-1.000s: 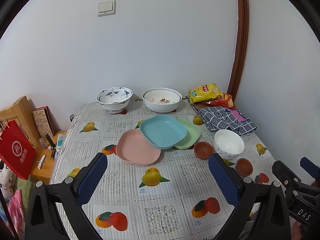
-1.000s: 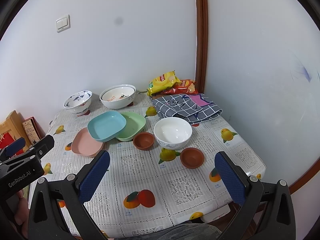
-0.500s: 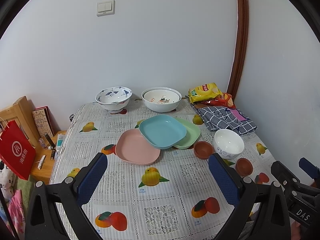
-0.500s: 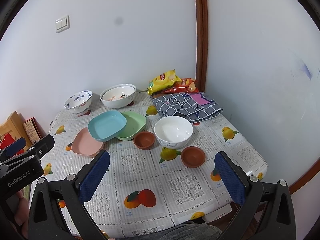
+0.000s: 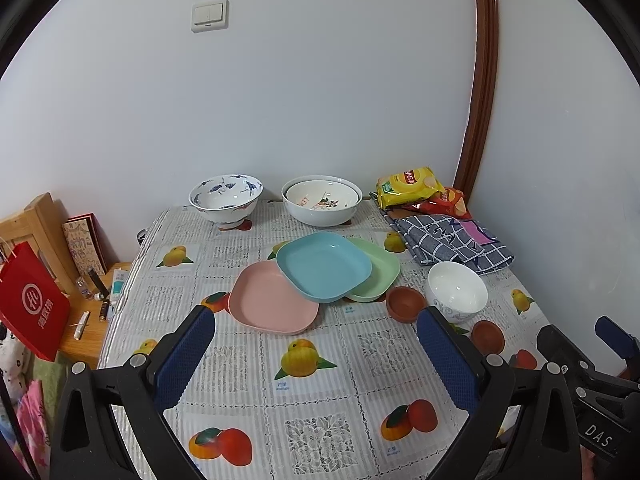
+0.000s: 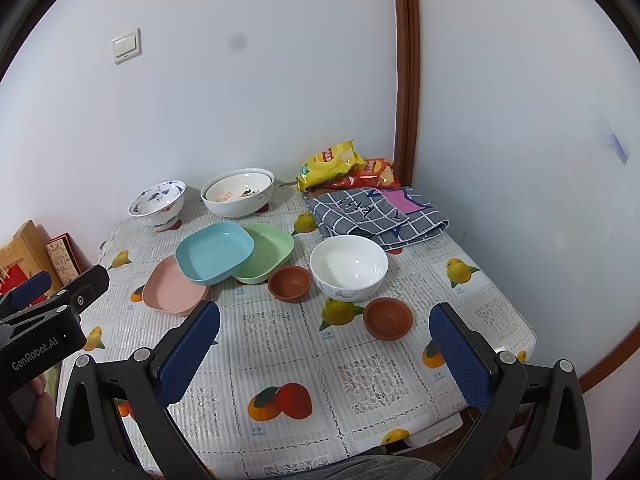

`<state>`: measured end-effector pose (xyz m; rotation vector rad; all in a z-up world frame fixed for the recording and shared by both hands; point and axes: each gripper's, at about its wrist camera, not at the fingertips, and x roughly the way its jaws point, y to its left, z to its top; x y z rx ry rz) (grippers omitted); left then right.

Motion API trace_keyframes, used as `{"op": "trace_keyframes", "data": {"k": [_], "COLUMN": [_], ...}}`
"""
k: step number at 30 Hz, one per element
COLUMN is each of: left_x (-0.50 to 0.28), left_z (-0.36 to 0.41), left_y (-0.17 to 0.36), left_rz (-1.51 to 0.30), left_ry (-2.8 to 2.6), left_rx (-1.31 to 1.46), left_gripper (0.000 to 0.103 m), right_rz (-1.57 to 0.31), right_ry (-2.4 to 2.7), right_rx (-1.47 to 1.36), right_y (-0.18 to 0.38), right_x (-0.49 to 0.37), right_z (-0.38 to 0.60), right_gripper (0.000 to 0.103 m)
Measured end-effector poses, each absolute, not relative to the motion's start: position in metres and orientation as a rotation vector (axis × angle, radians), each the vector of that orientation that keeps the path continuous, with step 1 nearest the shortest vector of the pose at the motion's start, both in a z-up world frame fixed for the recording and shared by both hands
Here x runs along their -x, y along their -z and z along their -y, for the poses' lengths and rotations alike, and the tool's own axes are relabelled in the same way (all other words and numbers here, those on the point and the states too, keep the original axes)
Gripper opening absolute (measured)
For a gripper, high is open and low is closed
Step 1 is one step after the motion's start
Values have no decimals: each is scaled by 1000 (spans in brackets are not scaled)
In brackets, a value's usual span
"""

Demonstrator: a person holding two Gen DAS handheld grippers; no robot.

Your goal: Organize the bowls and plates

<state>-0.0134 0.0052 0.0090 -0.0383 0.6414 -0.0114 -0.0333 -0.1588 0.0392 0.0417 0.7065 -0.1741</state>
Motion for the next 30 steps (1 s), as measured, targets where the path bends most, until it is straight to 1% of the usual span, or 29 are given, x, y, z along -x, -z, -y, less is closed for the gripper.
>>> {"op": "trace_keyframes", "data": {"k": [7, 15, 21, 27, 30], "left_x": [3, -11, -35, -69, -89], "left_z": [-4, -3, -13, -31, -39], "left_y": [-8, -6, 2, 19, 27], "left_rz": [-652, -663, -690, -730, -754], "left_ry": [18, 26, -2, -50, -41], "left_rx": [42, 37, 39, 39, 38], "left_gripper": [102, 102, 102, 102, 99], "right_rz": [-678, -689, -750, -760, -775], "right_ry": [175, 180, 97, 57, 20], "right_rx": [-39, -25, -62, -63, -73], "right_y": [-39, -36, -26, -15, -9], "right_x": [26, 10, -17, -55, -79], "right_z": [162, 161, 157, 146, 142], "right_gripper": [103, 103, 103, 102, 100]}}
